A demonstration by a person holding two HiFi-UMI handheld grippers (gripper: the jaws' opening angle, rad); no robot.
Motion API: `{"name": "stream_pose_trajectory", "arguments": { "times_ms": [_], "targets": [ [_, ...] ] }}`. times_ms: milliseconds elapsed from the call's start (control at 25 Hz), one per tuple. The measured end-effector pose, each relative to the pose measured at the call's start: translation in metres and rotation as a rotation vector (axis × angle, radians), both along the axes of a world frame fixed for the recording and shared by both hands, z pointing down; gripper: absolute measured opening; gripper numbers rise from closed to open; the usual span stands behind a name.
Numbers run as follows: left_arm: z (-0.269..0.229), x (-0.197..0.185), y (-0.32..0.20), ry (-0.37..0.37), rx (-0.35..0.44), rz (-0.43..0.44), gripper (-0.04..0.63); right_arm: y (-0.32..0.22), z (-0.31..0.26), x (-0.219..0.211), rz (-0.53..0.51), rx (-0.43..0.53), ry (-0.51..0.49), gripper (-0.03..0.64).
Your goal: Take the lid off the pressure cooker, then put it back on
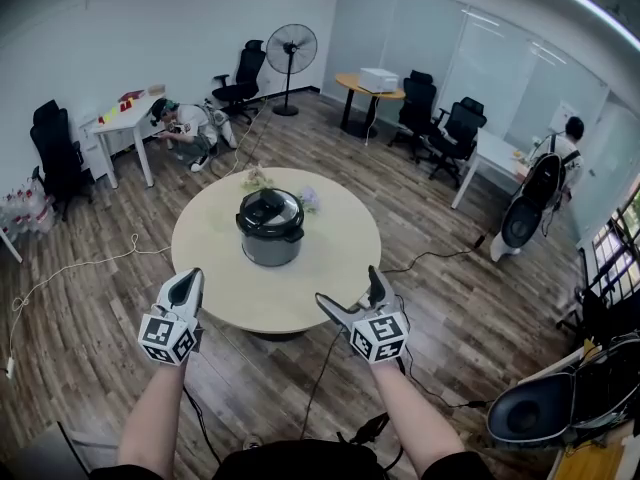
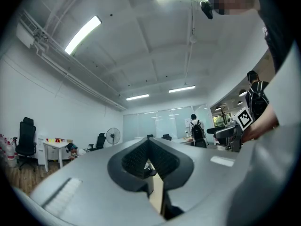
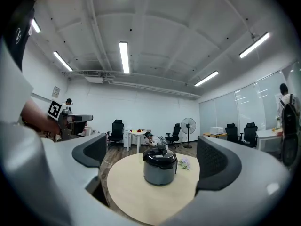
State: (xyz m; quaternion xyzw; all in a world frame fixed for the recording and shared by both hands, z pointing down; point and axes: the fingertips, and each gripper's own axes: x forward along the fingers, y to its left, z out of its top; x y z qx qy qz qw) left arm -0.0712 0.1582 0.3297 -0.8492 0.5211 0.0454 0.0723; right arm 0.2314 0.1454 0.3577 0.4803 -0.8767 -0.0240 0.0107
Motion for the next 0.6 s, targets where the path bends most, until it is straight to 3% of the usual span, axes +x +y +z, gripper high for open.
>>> {"name": "stream_pose_trajectory", "arguments": {
  "times_ms": [40,80,120,160,600],
  "targets": [
    [0.001,0.004,-0.002,-0.022,0.009,0.006,0.001,-0.002,0.002,0.001,-0.002,-0.009,-0.006,0.597],
    [0.005,0.01,-0.006,-0.051,0.009,0.013,0.18,-0.003,0.004,0.002,-0.002,-0.018,-0.014,0.597],
    [0.009,0.016,-0.01,-0.074,0.002,0.015,0.538,-0.004,0.006,0.005,-0.001,-0.023,-0.024,0.597],
    [0.013,0.02,-0.014,-0.09,-0.005,0.012,0.569,-0.006,0.006,0.008,-0.001,-0.026,-0.033,0.597],
    [0.046,0.046,-0.036,-0.119,-0.074,-0.03,0.584,-0.05,-0.01,0.034,-0.065,-0.029,-0.084,0.597]
  ]
}}
